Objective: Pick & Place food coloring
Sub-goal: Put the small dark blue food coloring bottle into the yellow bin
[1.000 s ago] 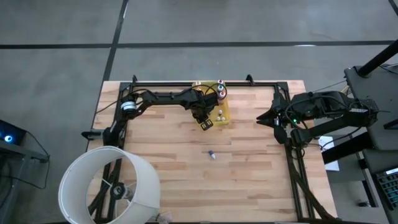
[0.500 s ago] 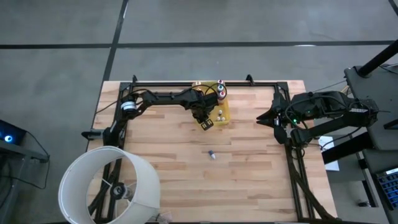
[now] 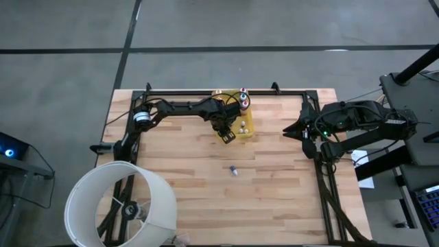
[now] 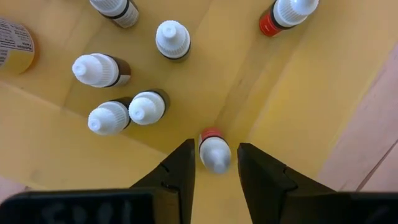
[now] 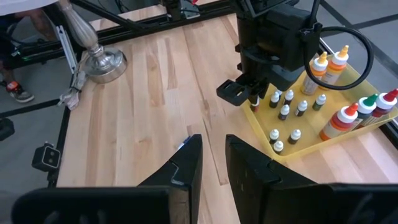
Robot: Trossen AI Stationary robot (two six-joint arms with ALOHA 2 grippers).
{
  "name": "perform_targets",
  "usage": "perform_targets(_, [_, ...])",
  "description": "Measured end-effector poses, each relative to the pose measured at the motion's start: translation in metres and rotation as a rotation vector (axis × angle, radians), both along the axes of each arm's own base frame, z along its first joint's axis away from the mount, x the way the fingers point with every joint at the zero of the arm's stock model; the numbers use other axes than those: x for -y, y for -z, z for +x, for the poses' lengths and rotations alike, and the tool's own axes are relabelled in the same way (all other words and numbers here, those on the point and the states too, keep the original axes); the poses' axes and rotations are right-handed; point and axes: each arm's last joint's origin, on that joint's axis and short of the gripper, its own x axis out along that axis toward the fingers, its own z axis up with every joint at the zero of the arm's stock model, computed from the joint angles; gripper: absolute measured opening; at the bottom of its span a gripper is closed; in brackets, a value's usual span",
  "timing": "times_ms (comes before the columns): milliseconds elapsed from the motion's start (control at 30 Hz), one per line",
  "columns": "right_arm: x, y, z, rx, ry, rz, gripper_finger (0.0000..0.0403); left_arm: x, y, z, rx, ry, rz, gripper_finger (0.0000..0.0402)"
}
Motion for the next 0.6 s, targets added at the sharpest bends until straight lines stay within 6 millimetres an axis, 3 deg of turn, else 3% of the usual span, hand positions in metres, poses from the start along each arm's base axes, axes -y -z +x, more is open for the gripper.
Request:
perform_targets(300, [0.000,0.000,0.000,0.000,0.000,0.000,0.0063,0.001,-0.004,0.000,0.016,-0.006,-0.055,0.0094])
perform_targets(600, [0.000,0.000,0.000,0.000,-0.002,-0.003,0.0063,0.000,-0.052,0.008,0.105,0.023,-0.052,0.0094])
